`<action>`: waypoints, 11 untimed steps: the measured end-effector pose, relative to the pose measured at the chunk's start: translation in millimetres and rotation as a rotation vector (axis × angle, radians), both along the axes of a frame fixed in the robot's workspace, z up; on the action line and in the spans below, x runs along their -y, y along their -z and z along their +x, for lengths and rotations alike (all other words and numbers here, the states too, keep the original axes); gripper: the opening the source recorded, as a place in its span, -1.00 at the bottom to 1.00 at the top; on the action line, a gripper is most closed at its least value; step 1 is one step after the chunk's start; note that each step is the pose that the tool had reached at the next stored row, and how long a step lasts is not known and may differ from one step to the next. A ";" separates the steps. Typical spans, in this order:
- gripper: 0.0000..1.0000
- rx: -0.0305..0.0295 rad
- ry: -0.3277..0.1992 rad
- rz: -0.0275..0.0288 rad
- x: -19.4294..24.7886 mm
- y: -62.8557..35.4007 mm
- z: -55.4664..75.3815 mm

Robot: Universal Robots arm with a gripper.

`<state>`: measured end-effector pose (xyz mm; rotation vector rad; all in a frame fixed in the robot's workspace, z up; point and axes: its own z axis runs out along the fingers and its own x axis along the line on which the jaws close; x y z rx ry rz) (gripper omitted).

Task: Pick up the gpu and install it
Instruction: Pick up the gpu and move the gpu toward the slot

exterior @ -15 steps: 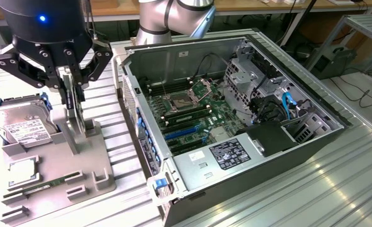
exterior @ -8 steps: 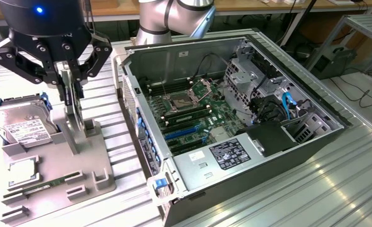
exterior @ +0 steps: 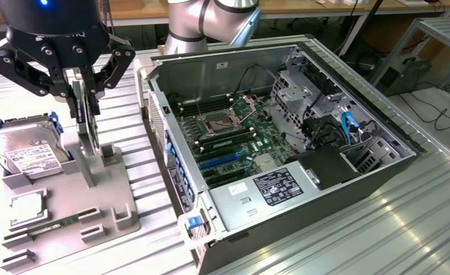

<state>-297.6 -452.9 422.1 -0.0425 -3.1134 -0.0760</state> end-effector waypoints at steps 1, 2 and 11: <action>-0.45 -0.0003 0.000 0.0000 0.0 -1.0 0.0; -0.45 -0.0005 0.000 0.0001 0.0 -1.8 0.0; -0.45 -0.0013 0.000 0.0000 0.0 -10.3 0.1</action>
